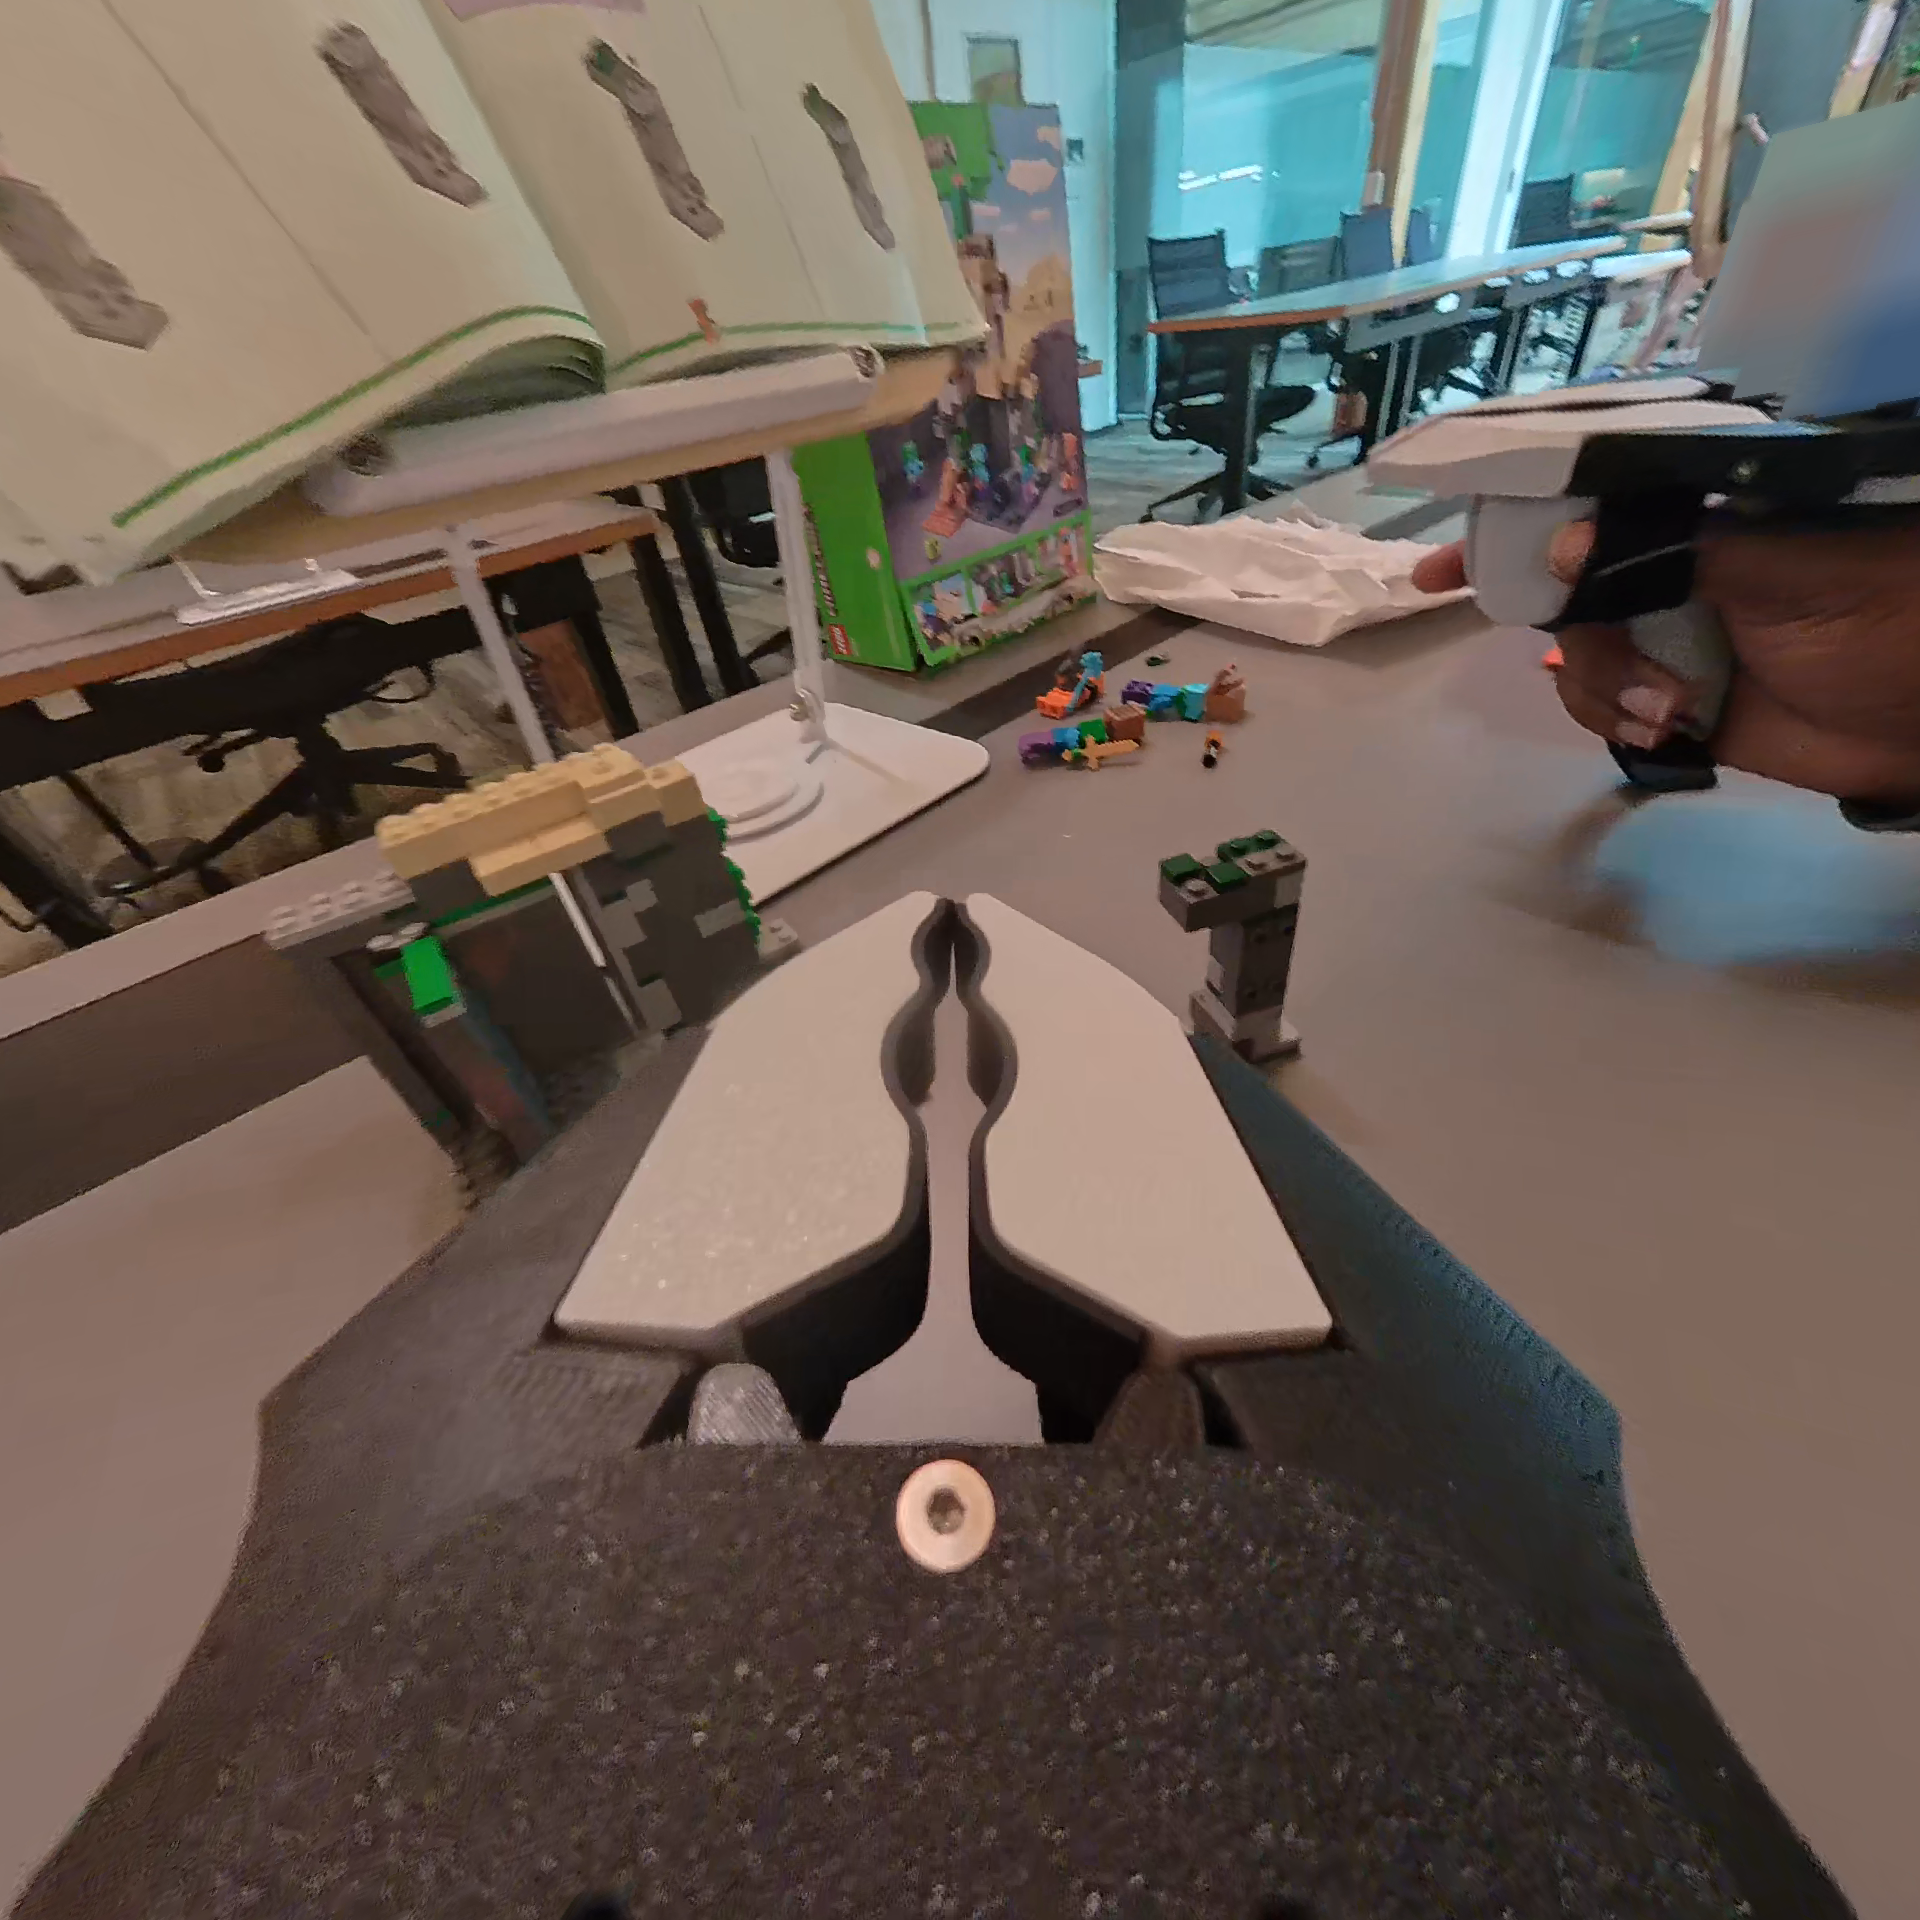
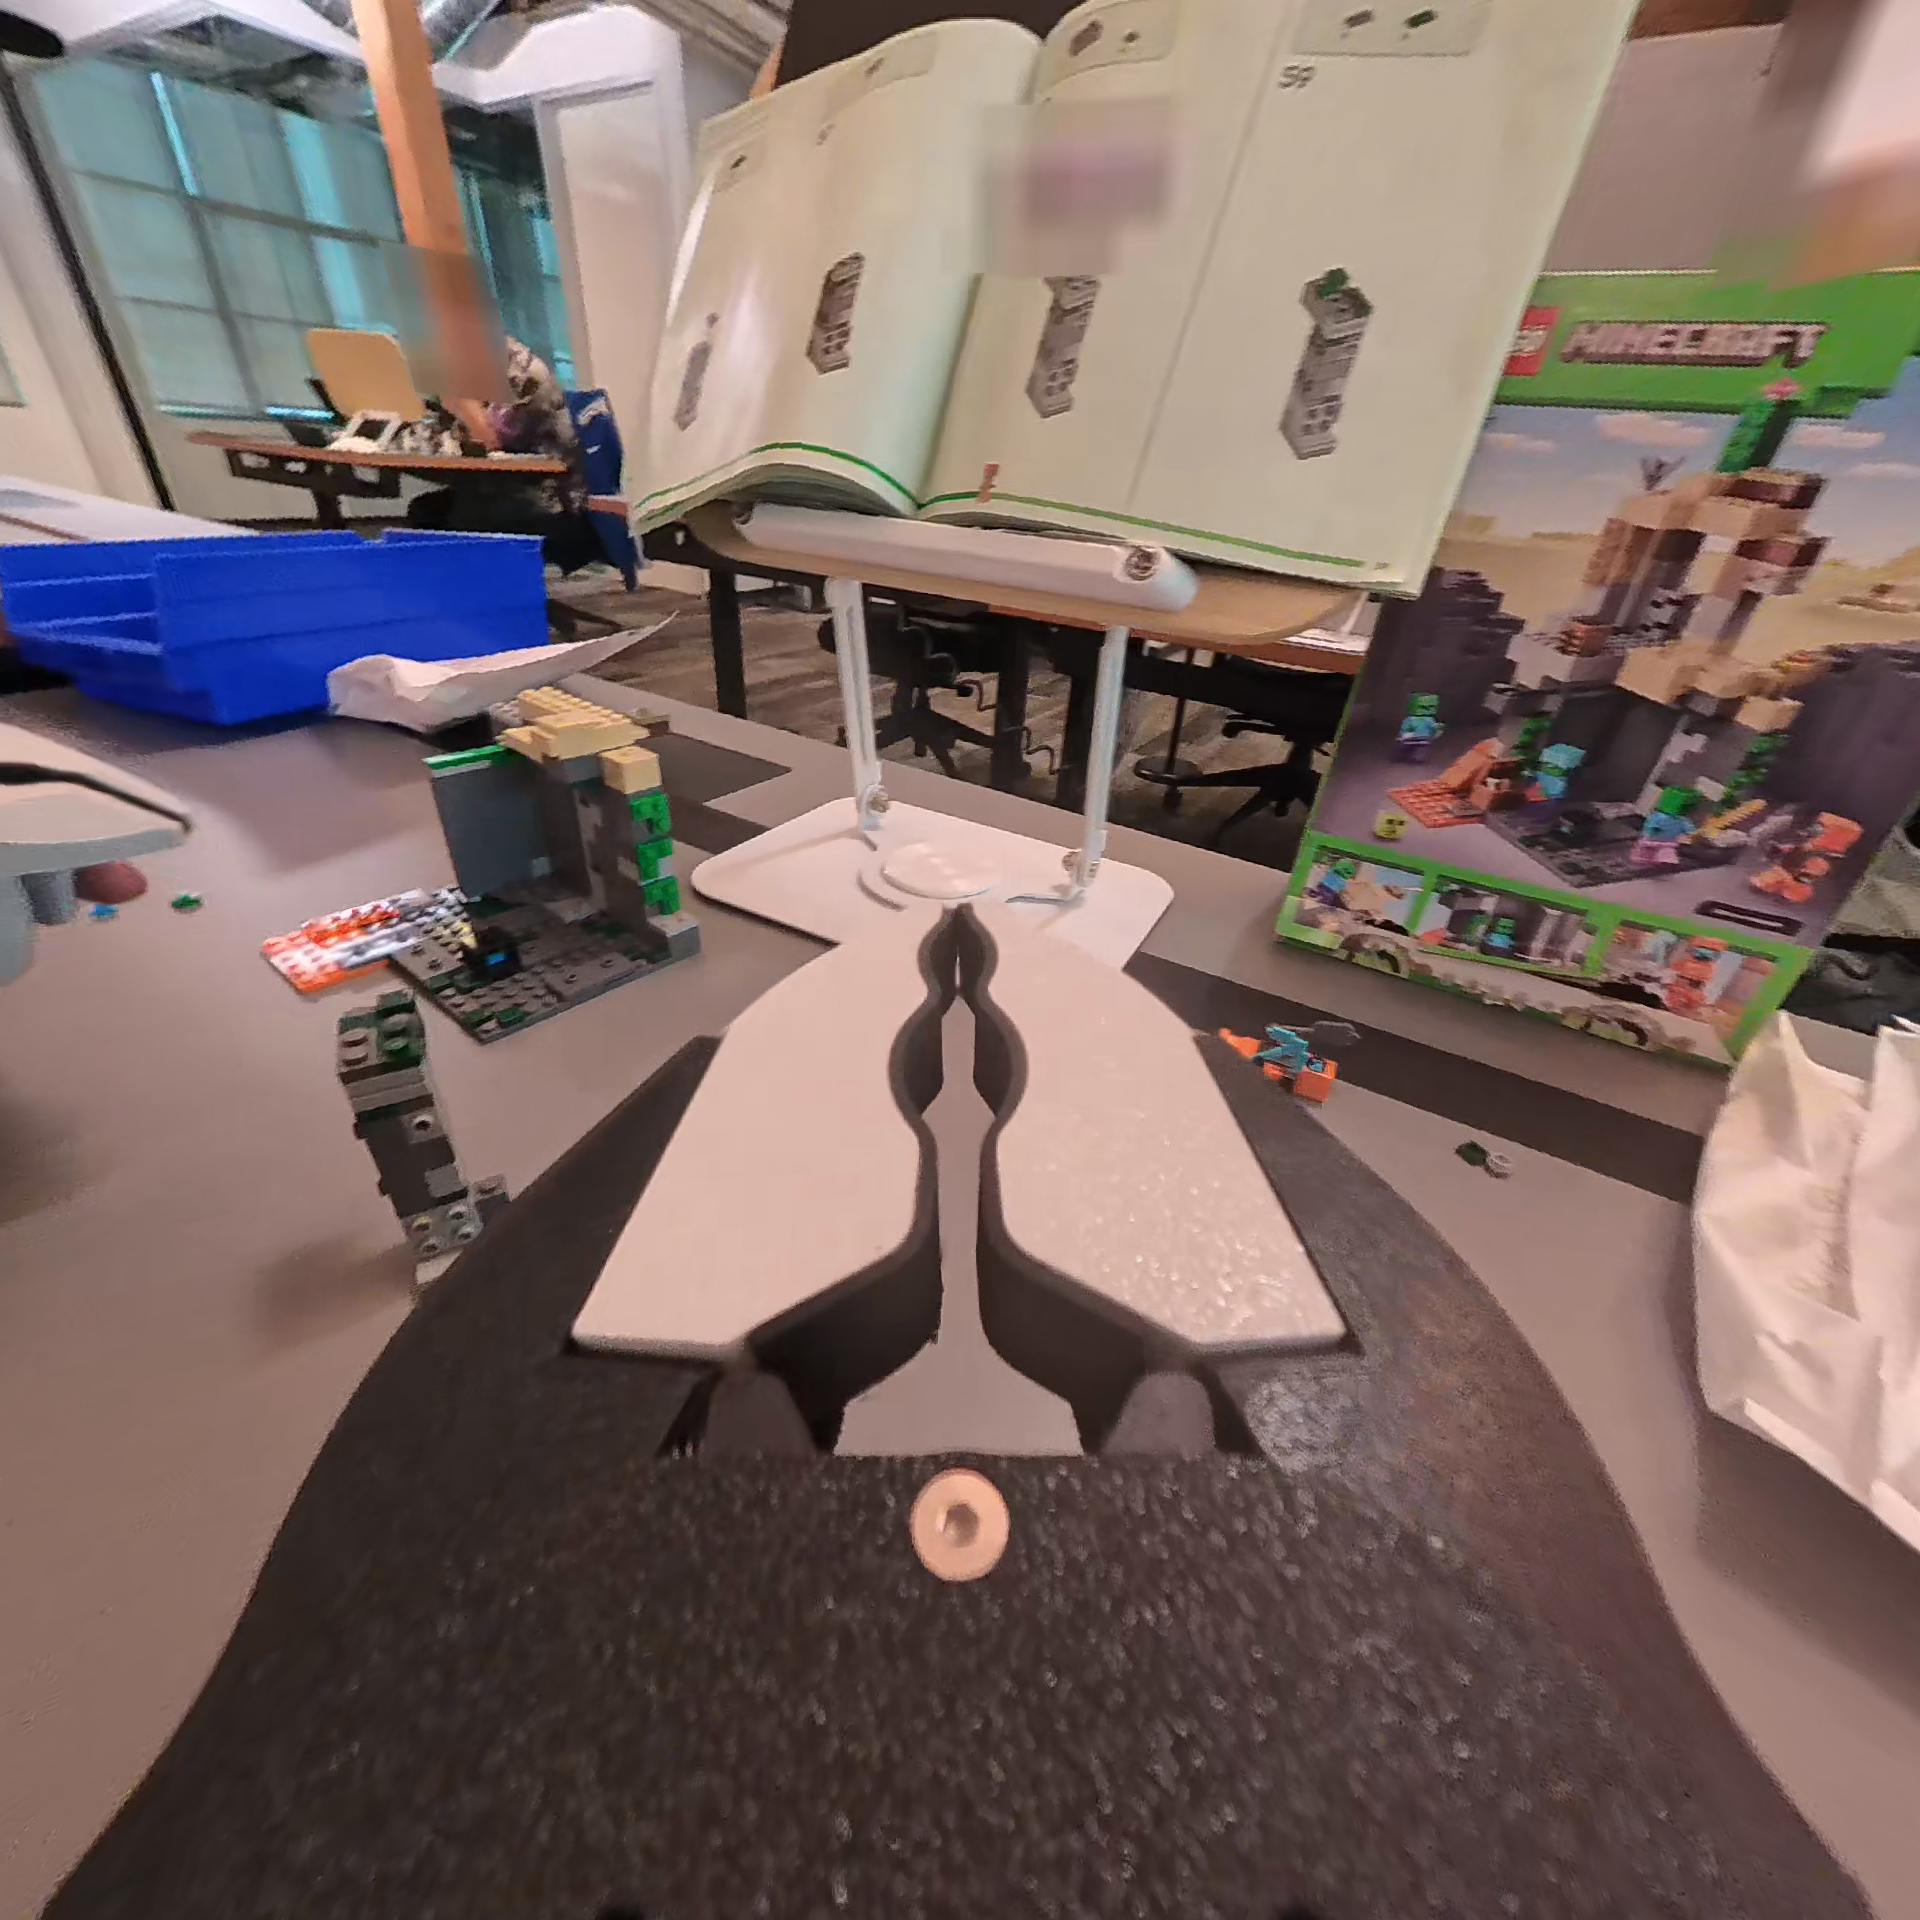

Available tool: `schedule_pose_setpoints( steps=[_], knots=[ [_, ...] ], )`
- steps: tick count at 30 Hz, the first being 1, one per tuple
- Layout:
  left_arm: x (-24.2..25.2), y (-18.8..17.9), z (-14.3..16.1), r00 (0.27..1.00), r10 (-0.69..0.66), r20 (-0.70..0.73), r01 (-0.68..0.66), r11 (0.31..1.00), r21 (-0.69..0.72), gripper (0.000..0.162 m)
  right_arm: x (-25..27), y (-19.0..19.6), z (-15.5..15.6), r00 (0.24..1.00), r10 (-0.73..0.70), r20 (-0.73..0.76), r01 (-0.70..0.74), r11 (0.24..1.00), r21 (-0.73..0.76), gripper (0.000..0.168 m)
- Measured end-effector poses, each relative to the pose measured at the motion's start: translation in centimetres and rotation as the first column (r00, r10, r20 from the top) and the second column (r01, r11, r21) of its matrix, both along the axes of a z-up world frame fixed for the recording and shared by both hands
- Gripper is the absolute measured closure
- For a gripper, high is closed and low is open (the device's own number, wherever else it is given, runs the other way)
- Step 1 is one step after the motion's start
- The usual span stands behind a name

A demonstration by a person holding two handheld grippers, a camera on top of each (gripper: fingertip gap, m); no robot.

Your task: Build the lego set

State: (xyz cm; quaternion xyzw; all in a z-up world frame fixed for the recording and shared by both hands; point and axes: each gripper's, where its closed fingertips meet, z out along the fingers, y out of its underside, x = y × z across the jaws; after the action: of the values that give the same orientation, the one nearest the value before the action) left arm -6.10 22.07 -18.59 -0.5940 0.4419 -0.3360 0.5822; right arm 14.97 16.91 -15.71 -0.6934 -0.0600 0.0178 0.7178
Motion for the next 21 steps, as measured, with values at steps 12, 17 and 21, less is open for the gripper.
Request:
schedule_pose_setpoints(
  steps=[12,17,21],
  knots=[
    [-2.5,5.2,5.2,0.952,0.245,0.184,-0.253,0.967,0.022,0.162,3.3,1.5,4.0,0.990,-0.142,0.023,0.139,0.984,0.114,0.168],
    [-2.7,5.7,7.7,0.938,0.260,0.230,-0.274,0.961,0.033,0.162,6.0,6.6,7.5,0.976,-0.114,0.184,0.091,0.987,0.132,0.168],
    [-3.0,5.5,7.6,0.939,0.263,0.223,-0.278,0.960,0.040,0.162,8.4,11.4,8.2,0.907,-0.084,0.412,0.059,0.996,0.074,0.161]
  ],
)
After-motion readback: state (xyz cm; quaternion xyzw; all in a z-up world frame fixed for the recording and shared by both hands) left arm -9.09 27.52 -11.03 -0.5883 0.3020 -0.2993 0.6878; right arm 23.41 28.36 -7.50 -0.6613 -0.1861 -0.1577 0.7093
